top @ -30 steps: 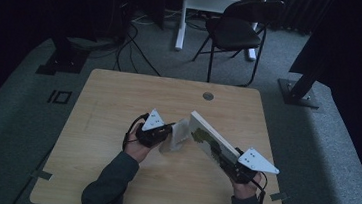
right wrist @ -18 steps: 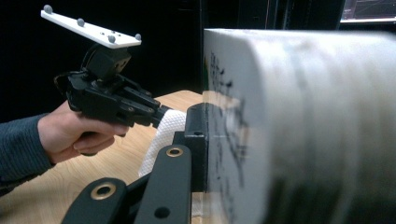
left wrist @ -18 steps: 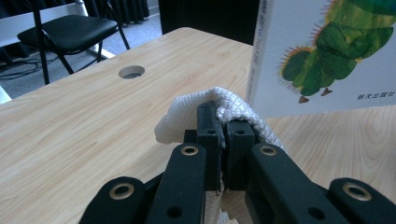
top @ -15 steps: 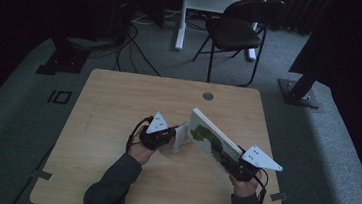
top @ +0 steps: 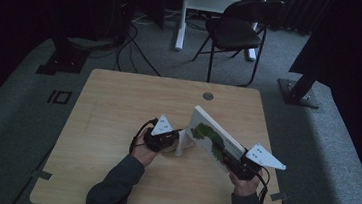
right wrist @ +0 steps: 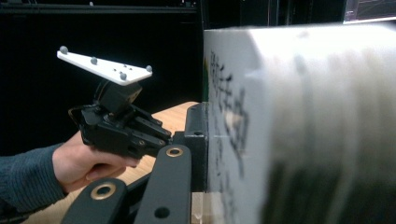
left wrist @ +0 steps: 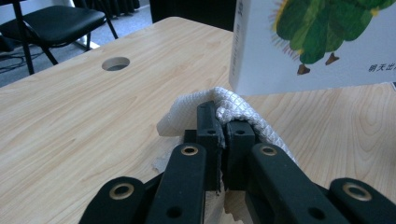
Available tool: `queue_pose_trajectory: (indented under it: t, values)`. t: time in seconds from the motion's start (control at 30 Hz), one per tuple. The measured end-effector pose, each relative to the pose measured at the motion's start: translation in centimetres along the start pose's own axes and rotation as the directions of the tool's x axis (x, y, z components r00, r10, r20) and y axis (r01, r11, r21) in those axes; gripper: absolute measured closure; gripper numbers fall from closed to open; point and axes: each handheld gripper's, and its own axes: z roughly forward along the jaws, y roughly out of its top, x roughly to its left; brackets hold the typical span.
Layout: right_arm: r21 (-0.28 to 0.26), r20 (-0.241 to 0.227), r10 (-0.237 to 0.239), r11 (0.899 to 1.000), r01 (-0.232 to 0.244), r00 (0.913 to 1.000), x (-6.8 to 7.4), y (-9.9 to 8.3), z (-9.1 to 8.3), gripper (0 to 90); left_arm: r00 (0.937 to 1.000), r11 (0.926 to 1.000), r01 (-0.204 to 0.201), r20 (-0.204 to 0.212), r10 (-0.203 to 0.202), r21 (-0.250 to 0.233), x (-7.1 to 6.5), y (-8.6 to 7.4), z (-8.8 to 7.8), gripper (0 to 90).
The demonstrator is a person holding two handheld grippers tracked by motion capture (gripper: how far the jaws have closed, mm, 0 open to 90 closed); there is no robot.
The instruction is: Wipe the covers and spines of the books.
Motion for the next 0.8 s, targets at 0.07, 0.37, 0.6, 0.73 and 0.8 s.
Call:
queue_pose_trajectory:
  t: [0.07,0.37,0.6,0.73,0.8]
  values:
    - [-0.004,0.001,0.005,1.000,-0.005,1.0000,-0.03,0.05,-0.02,77.9,1.0000,1.0000,0.001,0.005,-0.001,0.000,-0.15,0.02,0.17,88.0]
    - [-0.013,-0.002,0.023,1.000,-0.023,0.9997,-0.02,0.15,0.04,77.9,0.9998,0.9999,0.013,0.013,-0.013,0.003,-0.26,-0.11,0.55,88.0]
    - [-0.013,-0.009,0.032,0.999,-0.032,0.9994,0.01,0.11,0.29,77.9,0.9999,1.0000,0.010,0.014,-0.010,0.001,-0.41,-0.01,0.61,88.0]
    - [-0.013,-0.012,0.035,0.999,-0.035,0.9993,0.05,0.05,0.39,77.9,0.9998,1.0000,0.008,0.019,-0.008,-0.006,-0.62,0.07,0.64,88.1]
    - [-0.015,-0.011,0.038,0.999,-0.038,0.9992,0.02,0.05,0.38,77.9,0.9997,1.0000,0.005,0.025,-0.005,-0.006,-0.72,0.10,0.66,88.1]
